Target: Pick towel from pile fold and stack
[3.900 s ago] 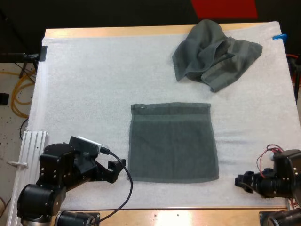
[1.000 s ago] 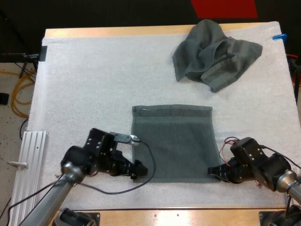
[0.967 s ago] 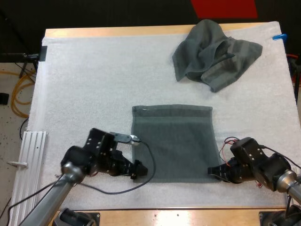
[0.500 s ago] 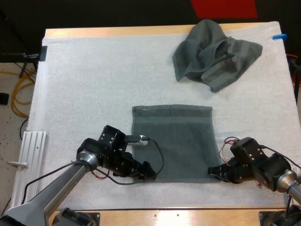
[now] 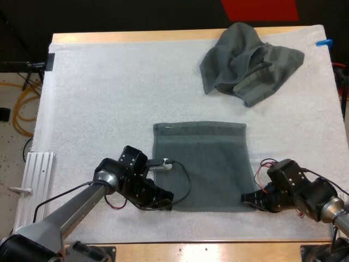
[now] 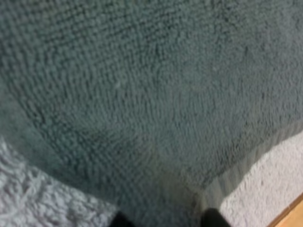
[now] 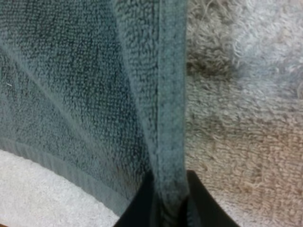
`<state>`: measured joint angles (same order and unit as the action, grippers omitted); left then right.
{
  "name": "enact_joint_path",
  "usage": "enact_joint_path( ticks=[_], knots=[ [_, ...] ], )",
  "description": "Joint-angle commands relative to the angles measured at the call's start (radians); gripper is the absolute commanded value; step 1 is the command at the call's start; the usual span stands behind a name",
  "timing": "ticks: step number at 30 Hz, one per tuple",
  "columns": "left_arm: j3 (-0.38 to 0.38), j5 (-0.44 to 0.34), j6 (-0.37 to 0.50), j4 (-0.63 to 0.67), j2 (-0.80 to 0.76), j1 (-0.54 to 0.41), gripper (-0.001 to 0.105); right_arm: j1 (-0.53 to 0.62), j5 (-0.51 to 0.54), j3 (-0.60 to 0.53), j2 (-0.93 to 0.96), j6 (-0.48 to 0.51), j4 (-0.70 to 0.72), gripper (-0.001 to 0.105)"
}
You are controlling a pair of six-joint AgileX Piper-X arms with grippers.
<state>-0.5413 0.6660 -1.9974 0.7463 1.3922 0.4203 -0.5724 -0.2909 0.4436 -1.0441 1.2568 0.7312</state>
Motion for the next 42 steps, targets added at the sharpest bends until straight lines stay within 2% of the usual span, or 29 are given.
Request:
enact_joint_path(
  ticks=[1,3,8,16,23,26,33,37,42],
  knots=[
    [0.000,-0.003,-0.002,-0.015,0.000,0.005,0.005,-0.003,0.002,0.001,0.006,-0.004,0.009,0.000],
    [0.000,-0.003,-0.002,-0.029,0.000,0.005,0.000,-0.003,0.002,0.001,0.006,-0.004,0.009,0.000],
    [-0.002,-0.001,0.019,0.010,-0.037,0.005,0.000,-0.003,0.002,0.001,0.035,-0.011,0.010,0.000],
    [-0.002,-0.001,0.068,0.221,-0.235,0.005,0.000,-0.003,-0.025,0.001,0.216,-0.166,0.083,0.000],
    [-0.002,-0.001,0.039,0.338,-0.418,0.005,0.000,-0.003,-0.090,0.001,0.379,-0.260,0.188,0.000],
    [-0.002,-0.013,0.011,0.308,-0.458,0.005,0.000,-0.003,-0.112,0.001,0.412,-0.293,0.182,0.000],
    [0.000,-0.033,-0.103,0.076,-0.432,0.000,0.000,-0.001,-0.106,0.001,0.359,-0.316,0.088,0.000],
    [0.000,-0.054,-0.140,-0.027,-0.380,-0.002,0.000,-0.001,-0.079,0.001,0.287,-0.374,-0.035,0.000],
    [0.000,-0.070,-0.145,-0.143,-0.286,-0.002,0.000,-0.001,-0.071,0.001,0.181,-0.423,-0.215,0.000]
  ],
)
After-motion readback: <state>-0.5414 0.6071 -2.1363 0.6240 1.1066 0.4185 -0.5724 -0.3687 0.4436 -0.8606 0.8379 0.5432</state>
